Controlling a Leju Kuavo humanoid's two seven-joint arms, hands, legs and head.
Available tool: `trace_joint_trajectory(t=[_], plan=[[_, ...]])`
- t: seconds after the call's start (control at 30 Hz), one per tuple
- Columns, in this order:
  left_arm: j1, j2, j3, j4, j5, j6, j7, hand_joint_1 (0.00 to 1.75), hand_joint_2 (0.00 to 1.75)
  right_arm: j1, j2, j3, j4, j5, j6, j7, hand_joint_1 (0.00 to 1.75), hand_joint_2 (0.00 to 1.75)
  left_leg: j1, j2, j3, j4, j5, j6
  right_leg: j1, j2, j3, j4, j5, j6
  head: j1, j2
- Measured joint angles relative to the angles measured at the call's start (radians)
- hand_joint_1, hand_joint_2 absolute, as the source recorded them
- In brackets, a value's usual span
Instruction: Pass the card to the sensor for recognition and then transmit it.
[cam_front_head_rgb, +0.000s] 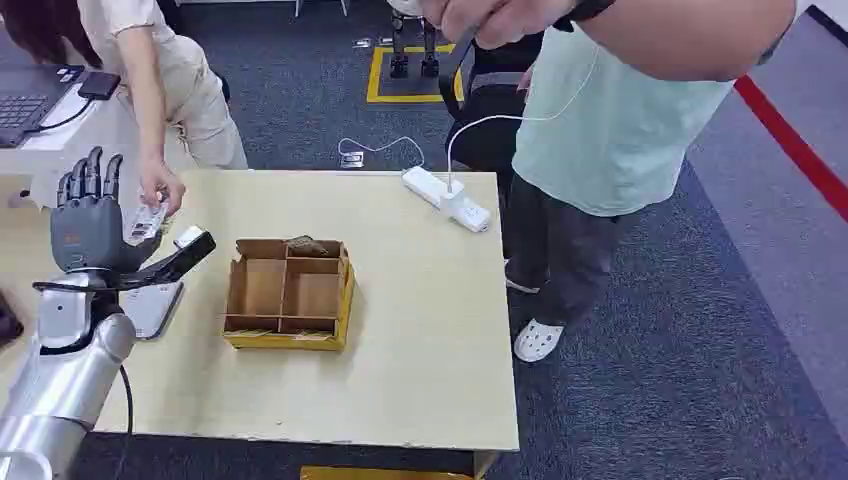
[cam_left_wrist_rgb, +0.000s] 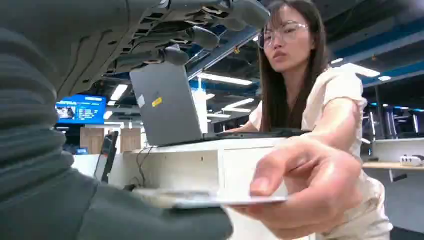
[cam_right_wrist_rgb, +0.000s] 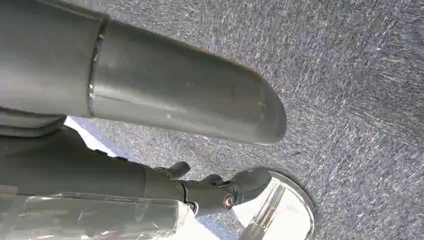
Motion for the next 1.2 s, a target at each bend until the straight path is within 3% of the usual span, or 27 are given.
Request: trace_joint_trajectory(t=[0.8,1.07,1.2], plan=[[0.004,0.006,0.000,0.035,0.006,-0.007,-0.037,1.75,1.75,0.000,0.000,-0.002,0.000,0.018,0.000,-0.001,0.00,0.00,0.000,0.000,-0.001,0.000,0.000,0.000,0.000,0.000,0.000,0.000,0.000,0.000,0.000,0.000],[0.016,0.037,-0.009,0.039,0.005,-0.100,-0.064,1.75,1.75,0.000,0.000,-0.002,0.000,0.023,0.000,-0.001,0.00,0.00,0.000,0.000,-0.001,0.000,0.000,0.000,0.000,0.000,0.000,0.000,0.000,0.000,0.000,0.000],[0.037,0.055,-0.013,0.052,-0.055,-0.097,-0.018,1.75,1.75,0.000,0.000,-0.002,0.000,0.029,0.001,-0.001,0.00,0.00,0.000,0.000,-0.001,0.000,0.000,0.000,0.000,0.000,-0.001,0.000,0.000,0.000,0.000,0.000]])
